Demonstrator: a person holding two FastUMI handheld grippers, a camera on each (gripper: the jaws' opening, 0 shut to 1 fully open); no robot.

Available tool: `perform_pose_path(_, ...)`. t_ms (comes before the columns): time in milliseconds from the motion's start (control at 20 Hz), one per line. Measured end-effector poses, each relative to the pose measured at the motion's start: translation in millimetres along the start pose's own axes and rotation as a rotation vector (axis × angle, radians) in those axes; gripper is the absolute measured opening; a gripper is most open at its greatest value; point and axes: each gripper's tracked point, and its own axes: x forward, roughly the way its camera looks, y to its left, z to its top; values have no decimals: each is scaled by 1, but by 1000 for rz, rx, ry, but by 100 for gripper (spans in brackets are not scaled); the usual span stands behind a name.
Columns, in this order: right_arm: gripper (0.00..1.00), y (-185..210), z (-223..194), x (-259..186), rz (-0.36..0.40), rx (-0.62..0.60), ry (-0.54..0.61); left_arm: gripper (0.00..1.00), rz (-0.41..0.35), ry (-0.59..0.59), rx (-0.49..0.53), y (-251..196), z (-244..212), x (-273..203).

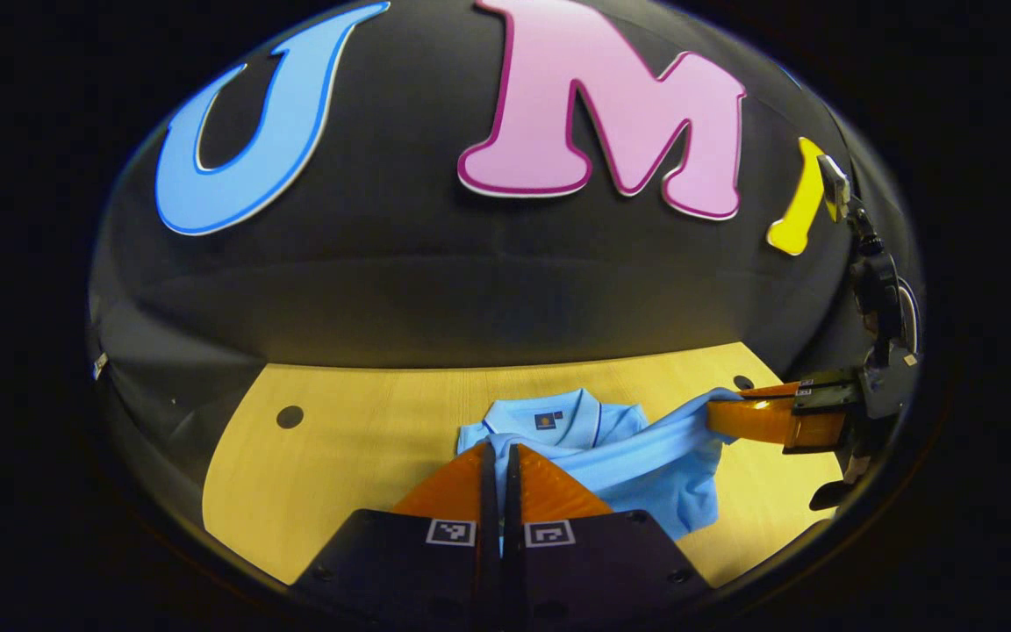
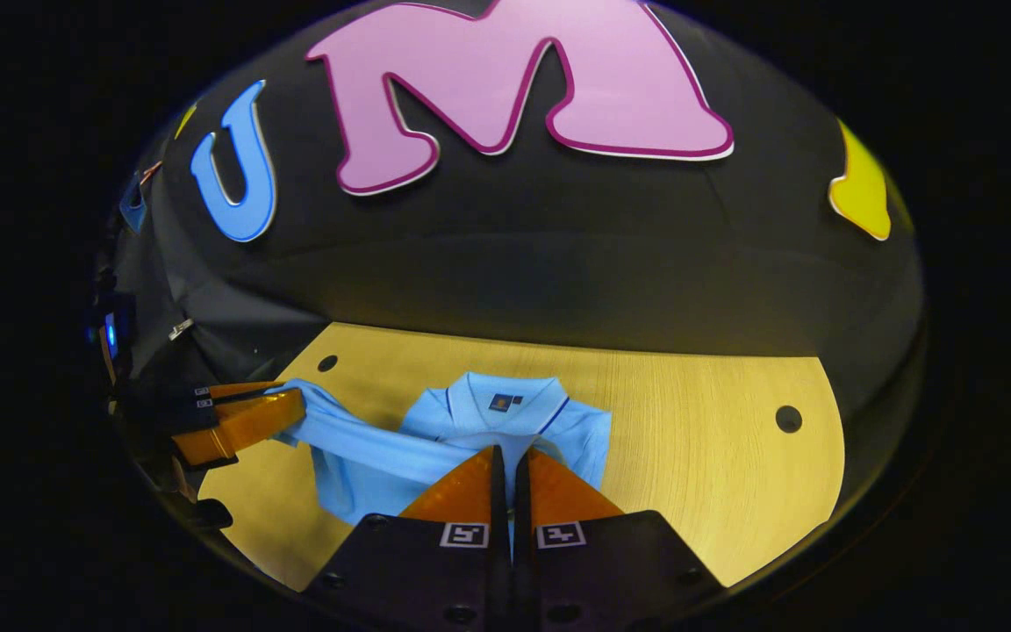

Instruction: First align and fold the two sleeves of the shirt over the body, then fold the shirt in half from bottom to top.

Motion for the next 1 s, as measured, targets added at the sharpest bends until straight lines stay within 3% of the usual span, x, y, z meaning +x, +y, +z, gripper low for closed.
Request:
perform_pose_path(50, 5, -5, 6, 12, -4, -7, -4, 6, 11, 3, 14, 4, -1, 16)
perform_pose_path(250, 5, -18, 10, 60, -18, -30, 6, 6, 1, 6, -4, 11, 0, 72)
perform_pose_path(650, 5, -48, -28, 142, -62, -10, 58, 7, -15, 18, -21, 24, -39, 168)
perform_pose_path(900, 18, -72, -40, 152, -132, -59, 64, 23, 47, -8, -12, 38, -42, 183)
perform_pose_path(1000, 22, -78, -35, 146, -154, -49, 41, 35, 37, -21, -30, 34, -34, 173)
